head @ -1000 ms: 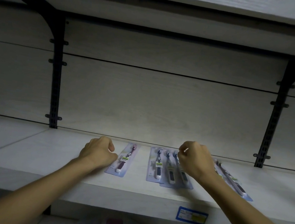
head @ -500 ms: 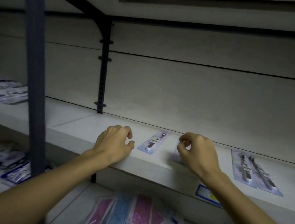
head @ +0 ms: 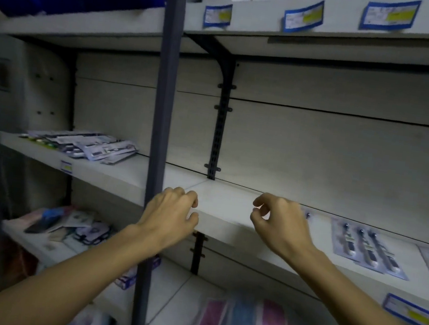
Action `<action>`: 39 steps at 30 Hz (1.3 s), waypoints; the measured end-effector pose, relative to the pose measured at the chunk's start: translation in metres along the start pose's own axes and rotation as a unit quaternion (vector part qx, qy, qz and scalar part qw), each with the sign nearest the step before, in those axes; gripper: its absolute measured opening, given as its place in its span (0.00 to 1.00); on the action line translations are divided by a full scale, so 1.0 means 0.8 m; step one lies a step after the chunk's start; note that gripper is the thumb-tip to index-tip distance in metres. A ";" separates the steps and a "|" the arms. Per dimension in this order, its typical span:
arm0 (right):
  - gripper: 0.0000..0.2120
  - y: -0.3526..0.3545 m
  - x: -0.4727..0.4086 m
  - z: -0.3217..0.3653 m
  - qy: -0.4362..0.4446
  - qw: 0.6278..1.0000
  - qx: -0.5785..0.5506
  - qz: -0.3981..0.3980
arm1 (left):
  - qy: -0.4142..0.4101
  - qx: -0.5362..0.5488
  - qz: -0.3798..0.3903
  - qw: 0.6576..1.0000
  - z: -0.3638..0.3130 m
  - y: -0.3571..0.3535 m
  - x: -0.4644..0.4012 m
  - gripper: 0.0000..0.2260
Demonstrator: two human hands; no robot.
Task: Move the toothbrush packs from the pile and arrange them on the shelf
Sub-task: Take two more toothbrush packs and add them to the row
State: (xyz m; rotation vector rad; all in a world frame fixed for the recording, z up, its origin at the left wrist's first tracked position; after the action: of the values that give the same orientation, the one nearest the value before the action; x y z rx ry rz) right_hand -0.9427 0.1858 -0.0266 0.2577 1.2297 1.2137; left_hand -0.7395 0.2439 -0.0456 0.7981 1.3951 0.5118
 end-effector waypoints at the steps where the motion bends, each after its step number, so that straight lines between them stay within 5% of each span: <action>1: 0.13 -0.012 0.002 0.021 0.005 1.000 -0.004 0.004 | 0.001 -0.006 0.001 1.000 0.020 0.010 0.009 0.13; 16: 0.14 -0.183 0.021 0.307 0.065 0.997 -0.017 0.037 | 0.079 -0.019 0.039 0.996 0.326 0.099 0.132 0.09; 29: 0.15 -0.334 -0.077 0.417 0.069 0.996 -0.001 0.057 | 0.116 -0.006 0.040 0.992 0.516 0.053 0.143 0.08; 39: 0.13 -0.445 -0.213 0.479 0.025 0.998 -0.011 0.055 | 0.143 -0.004 0.038 0.989 0.678 0.027 0.042 0.07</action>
State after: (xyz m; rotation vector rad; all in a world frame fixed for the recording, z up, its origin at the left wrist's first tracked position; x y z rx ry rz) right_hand -0.4052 0.0684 -0.0350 0.2828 1.2581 1.3347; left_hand -0.1998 0.1798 -0.0585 0.7958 1.6292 0.7119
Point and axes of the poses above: each hand's wrist, its own x-axis away from the middle knuckle, its own y-axis out of the back of the hand, z = x × y, the point moved 2 cm from there along -x, towards the middle knuckle, and after that the axes turned 9 degrees about -y, right-handed, at the moved point
